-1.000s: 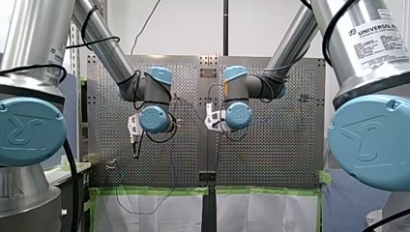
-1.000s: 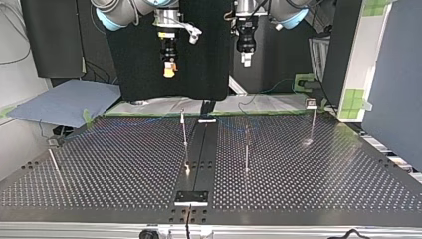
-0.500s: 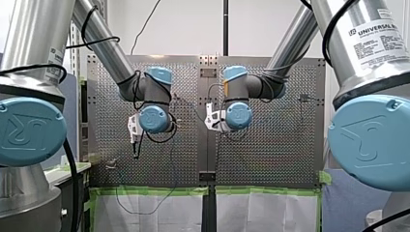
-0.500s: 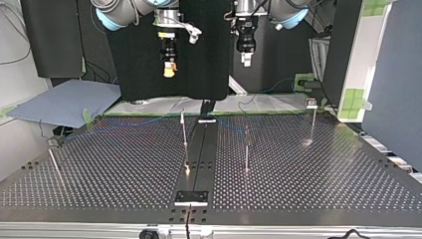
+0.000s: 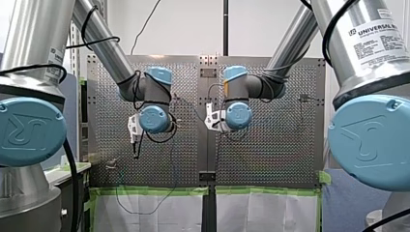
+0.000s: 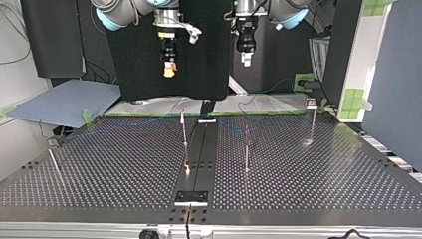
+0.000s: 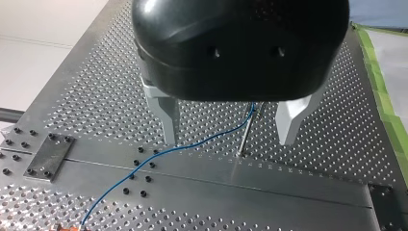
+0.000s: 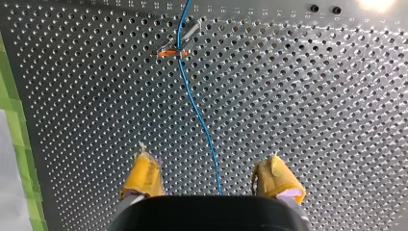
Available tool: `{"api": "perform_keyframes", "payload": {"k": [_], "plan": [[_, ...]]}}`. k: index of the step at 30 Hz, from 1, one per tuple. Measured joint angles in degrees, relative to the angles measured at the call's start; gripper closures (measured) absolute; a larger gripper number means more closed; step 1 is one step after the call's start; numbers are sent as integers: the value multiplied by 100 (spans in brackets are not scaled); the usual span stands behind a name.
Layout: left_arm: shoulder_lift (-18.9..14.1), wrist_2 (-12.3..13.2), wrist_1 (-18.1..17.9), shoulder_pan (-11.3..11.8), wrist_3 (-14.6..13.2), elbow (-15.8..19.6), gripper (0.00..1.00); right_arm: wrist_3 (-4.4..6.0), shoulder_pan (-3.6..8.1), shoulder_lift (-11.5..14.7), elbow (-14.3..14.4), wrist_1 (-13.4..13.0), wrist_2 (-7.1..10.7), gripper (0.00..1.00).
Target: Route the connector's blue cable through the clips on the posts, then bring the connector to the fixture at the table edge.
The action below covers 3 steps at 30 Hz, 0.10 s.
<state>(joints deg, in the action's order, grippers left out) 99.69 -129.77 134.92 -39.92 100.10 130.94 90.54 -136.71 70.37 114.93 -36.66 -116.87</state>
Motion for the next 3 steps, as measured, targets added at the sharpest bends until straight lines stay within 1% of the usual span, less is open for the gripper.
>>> {"api": "perform_keyframes", "payload": {"k": [3], "plan": [[0,0,0,0,0,0,0,0,0,0,0,0,0,0]]}}
